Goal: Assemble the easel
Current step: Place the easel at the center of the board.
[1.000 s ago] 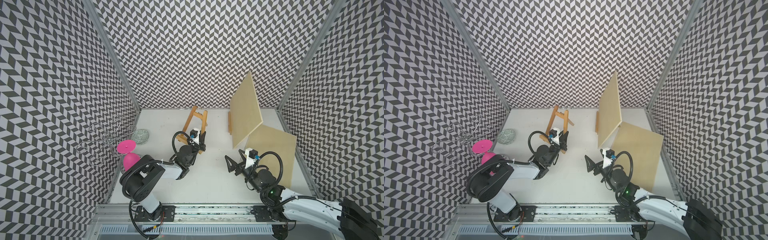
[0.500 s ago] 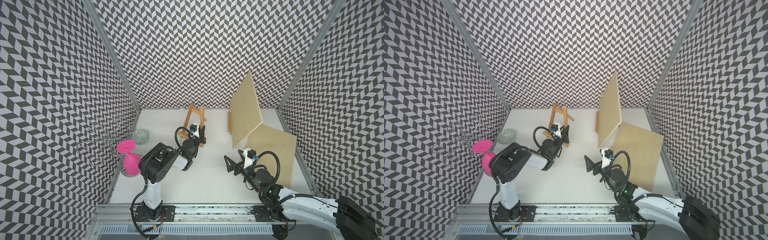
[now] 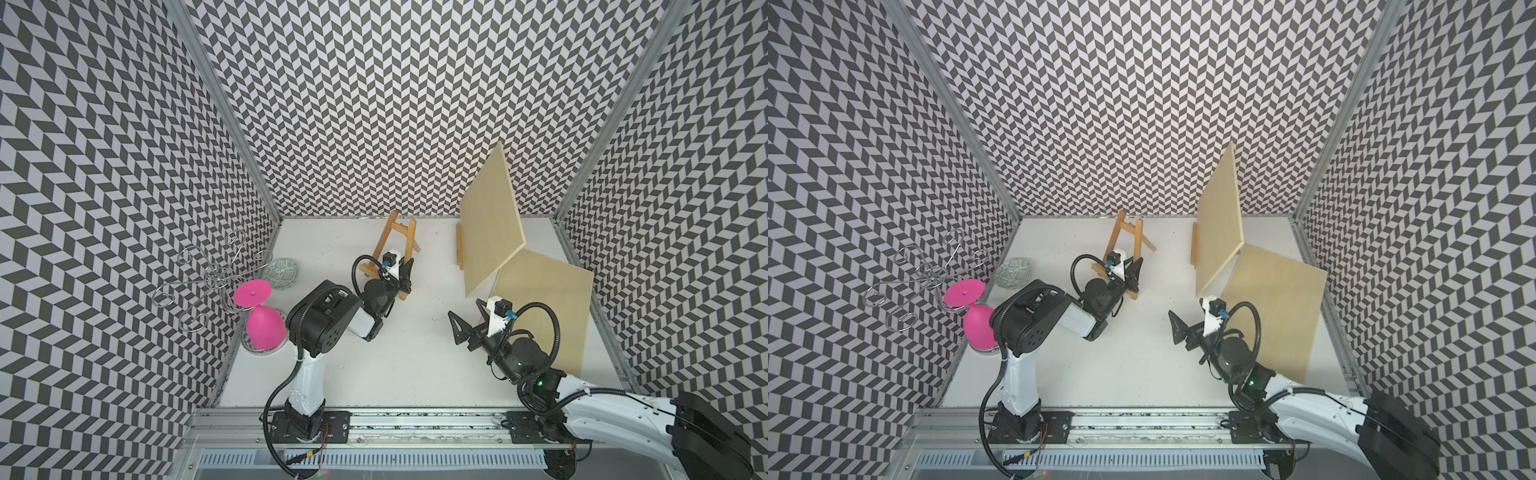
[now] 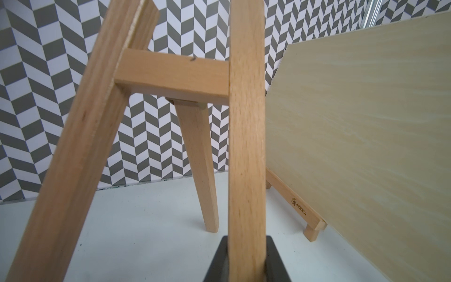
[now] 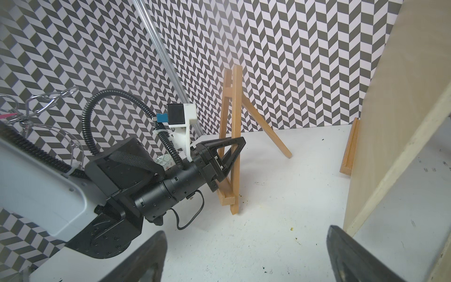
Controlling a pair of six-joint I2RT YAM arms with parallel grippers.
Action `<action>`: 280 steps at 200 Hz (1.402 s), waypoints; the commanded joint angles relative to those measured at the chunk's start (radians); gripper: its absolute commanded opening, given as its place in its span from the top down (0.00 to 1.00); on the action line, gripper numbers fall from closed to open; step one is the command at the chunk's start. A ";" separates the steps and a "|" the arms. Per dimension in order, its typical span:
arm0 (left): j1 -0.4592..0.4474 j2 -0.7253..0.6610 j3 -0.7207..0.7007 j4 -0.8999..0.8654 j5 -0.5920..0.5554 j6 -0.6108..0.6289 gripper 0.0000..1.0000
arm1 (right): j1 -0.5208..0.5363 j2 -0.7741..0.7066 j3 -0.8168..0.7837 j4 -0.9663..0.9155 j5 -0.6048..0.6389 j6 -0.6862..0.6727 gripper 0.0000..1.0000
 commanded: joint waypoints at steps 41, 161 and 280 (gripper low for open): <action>0.076 0.014 0.082 0.002 0.209 -0.032 0.96 | -0.004 -0.005 0.002 0.060 0.021 -0.006 0.01; 0.140 -0.118 0.048 -0.178 0.221 -0.034 0.58 | -0.005 -0.001 0.006 0.052 0.035 -0.010 0.01; -0.005 -0.349 -0.084 -0.427 0.145 -0.234 0.46 | -0.117 -0.172 0.142 -0.368 0.014 0.168 0.01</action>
